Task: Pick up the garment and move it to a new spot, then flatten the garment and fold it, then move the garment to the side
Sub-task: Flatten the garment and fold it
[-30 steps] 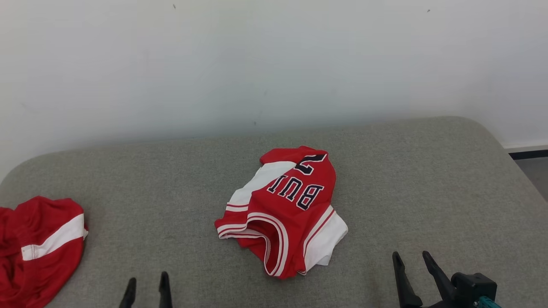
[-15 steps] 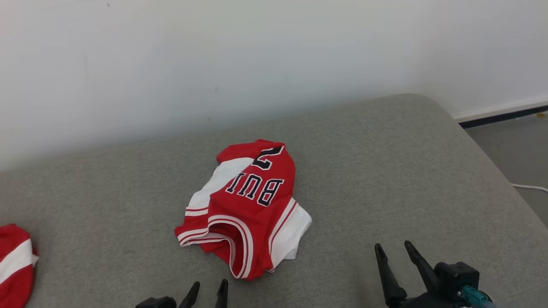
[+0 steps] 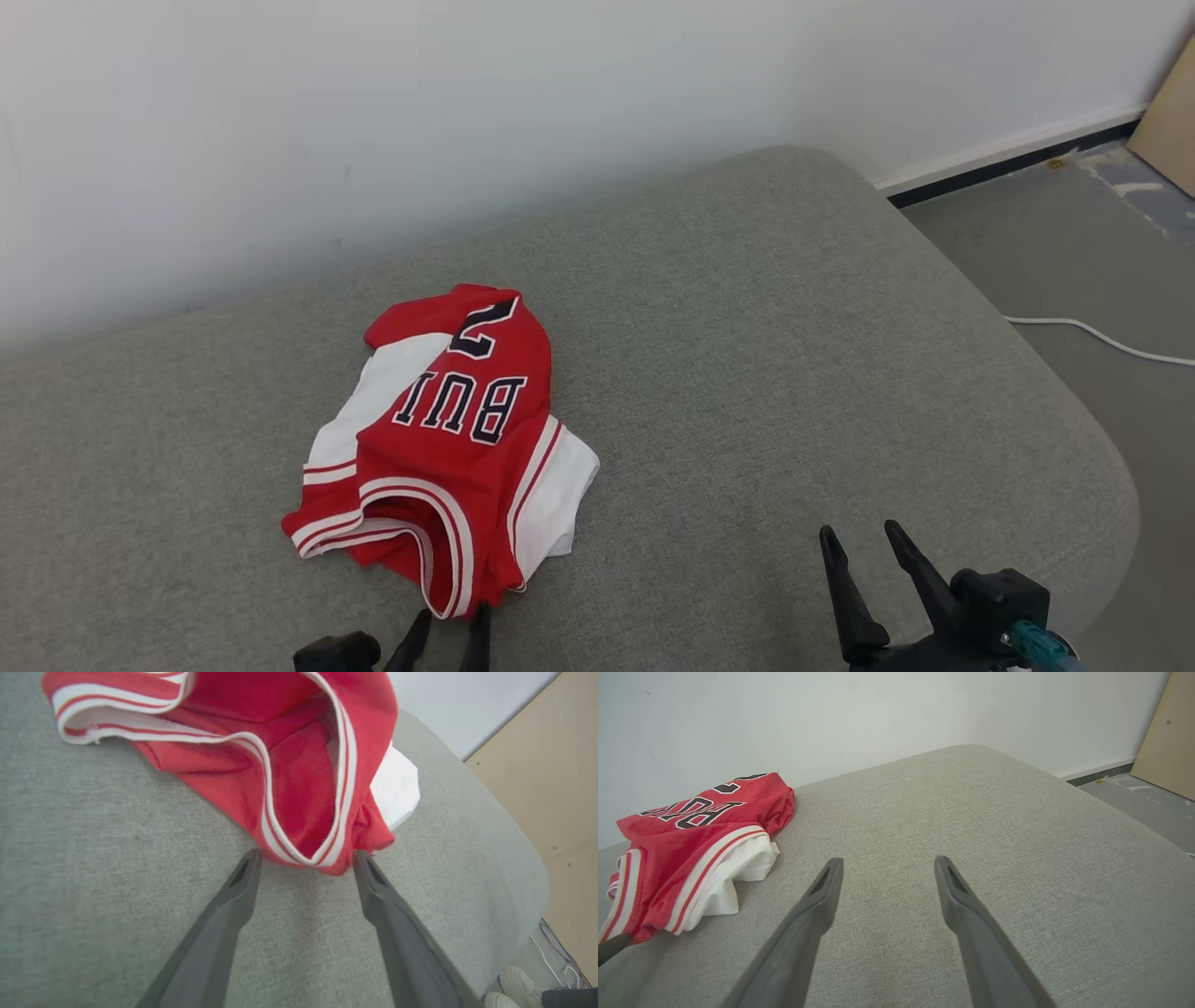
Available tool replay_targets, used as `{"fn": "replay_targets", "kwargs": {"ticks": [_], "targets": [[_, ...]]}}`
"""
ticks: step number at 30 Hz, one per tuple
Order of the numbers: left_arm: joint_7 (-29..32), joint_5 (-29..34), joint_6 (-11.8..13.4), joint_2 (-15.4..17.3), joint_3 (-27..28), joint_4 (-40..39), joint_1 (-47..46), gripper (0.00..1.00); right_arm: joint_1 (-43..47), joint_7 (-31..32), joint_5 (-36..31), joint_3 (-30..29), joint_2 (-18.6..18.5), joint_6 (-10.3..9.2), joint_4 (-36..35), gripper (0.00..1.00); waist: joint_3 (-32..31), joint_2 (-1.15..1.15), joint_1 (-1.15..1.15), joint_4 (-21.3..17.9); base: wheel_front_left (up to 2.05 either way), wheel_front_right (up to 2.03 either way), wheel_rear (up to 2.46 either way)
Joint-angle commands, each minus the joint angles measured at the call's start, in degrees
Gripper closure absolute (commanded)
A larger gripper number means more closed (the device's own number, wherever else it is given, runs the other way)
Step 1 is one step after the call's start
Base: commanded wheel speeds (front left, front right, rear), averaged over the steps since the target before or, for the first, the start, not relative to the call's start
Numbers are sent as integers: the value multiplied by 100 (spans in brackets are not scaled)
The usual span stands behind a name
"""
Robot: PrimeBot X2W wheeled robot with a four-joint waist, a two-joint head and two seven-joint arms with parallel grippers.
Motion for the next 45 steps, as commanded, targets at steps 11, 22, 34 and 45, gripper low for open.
{"fn": "replay_targets", "kwargs": {"ticks": [11,22,34,45], "targets": [[-108,-408,-50,10,77,235,-488,100,-117,-105,82,-21,-6,5,81,0,81,-1,-1,-7,0,0,0],[-122,-415,-258,7,-335,-534,-2113,100,-168,-136,141,-37,-6,5,177,0,-86,-1,-1,151,0,0,0],[-73,-334,-484,7,-800,-213,-4363,100,-213,-184,195,88,-6,5,264,0,-39,-1,-1,-383,0,0,0],[-134,-1348,-522,9,-1457,-836,-5230,100,-193,-241,216,112,-5,5,332,0,20,-1,-1,-438,0,0,0]]}}
